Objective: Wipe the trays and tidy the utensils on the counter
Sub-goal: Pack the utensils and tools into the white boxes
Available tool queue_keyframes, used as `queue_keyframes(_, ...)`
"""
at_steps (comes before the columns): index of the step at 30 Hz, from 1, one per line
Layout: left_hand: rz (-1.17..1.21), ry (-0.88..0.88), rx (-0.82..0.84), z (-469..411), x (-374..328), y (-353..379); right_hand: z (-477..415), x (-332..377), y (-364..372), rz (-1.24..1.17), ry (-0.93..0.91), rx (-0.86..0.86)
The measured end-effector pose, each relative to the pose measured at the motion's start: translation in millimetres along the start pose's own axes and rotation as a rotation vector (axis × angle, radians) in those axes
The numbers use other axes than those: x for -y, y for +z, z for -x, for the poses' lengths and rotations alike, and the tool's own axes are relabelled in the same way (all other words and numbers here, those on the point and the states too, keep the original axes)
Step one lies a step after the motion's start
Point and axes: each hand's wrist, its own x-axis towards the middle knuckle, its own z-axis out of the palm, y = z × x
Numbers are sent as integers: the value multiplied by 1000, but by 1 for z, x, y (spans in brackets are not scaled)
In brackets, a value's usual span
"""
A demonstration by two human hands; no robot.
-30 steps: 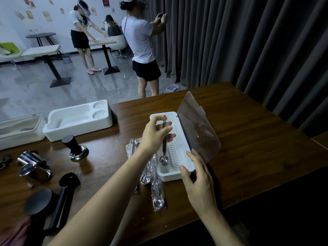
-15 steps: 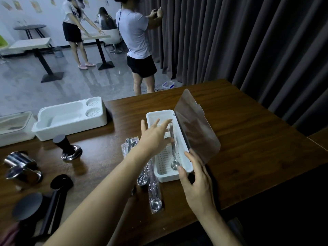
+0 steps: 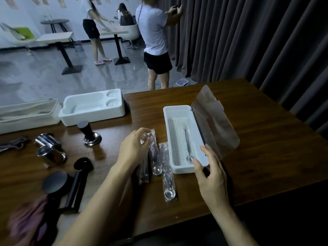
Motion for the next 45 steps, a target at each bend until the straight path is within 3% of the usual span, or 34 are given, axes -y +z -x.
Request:
queue_keyframes(13, -2, -155, 149, 29, 18, -5, 1, -3, 0, -19, -9, -23)
queue_keyframes(29, 928, -369, 107, 41, -9, -39, 0, -1, -1, -38, -3, -16)
queue_keyframes(37, 615, -60, 145, 12, -54, -14, 0, 2, -2, -28, 3, -14)
queue_keyframes(42, 260, 81, 120, -11, -86, 16, 0, 0, -1, -23, 36, 3)
queue_keyframes(45, 25, 65, 152, -21, -96, 30, 0, -1, 0, -19, 18, -8)
